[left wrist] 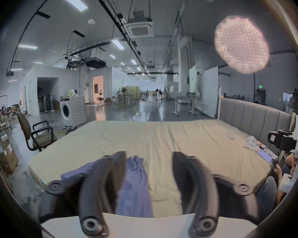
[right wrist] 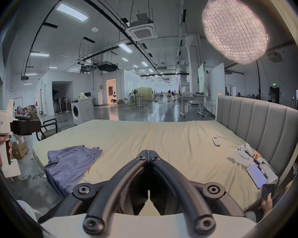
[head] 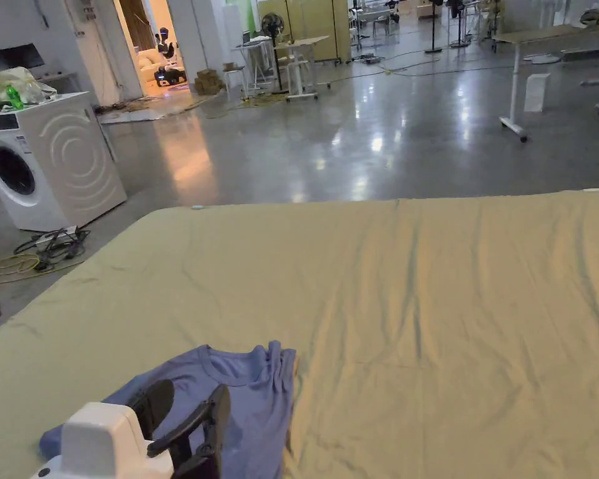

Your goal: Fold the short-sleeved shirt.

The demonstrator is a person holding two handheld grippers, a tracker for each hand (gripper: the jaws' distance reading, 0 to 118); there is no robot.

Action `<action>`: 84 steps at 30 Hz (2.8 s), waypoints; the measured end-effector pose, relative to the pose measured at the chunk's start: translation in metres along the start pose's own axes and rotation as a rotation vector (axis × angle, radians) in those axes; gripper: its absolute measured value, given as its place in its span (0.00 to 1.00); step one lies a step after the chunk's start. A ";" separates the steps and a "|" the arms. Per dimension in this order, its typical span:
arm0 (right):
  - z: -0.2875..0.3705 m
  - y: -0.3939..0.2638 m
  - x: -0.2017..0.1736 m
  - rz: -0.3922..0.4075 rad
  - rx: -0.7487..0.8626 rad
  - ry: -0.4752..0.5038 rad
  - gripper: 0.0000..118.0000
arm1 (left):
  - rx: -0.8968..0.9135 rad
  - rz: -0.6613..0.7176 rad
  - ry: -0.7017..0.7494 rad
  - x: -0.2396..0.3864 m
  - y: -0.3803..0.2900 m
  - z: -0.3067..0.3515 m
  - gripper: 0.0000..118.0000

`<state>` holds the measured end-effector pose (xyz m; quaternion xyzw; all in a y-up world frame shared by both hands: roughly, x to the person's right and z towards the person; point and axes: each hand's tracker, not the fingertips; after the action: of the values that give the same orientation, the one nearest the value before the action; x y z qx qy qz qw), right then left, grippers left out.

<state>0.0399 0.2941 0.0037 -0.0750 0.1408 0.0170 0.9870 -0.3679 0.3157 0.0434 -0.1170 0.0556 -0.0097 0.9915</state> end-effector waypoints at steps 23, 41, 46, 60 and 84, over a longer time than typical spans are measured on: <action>-0.026 -0.080 0.033 -0.114 -0.393 -0.204 0.00 | -0.681 0.105 0.073 -0.110 -0.146 -0.311 0.71; -0.011 -0.086 0.031 -0.126 -0.381 -0.127 0.00 | -0.627 0.353 0.066 -0.127 -0.115 -0.299 0.06; 0.007 -0.087 0.043 -0.118 -0.365 -0.126 0.00 | -0.454 0.339 0.108 -0.149 -0.055 -0.267 0.06; 0.050 -0.103 0.068 -0.264 -0.374 -0.263 0.00 | -0.252 -0.114 -0.207 0.028 0.101 -0.323 0.05; 0.087 -0.097 0.092 -0.236 -0.321 -0.385 0.00 | -0.471 -0.142 -0.924 0.305 -0.096 -0.211 0.46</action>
<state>0.1573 0.2122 0.0743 -0.2417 -0.0637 -0.0622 0.9663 -0.0898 0.1641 -0.1715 -0.3326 -0.3950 -0.0113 0.8563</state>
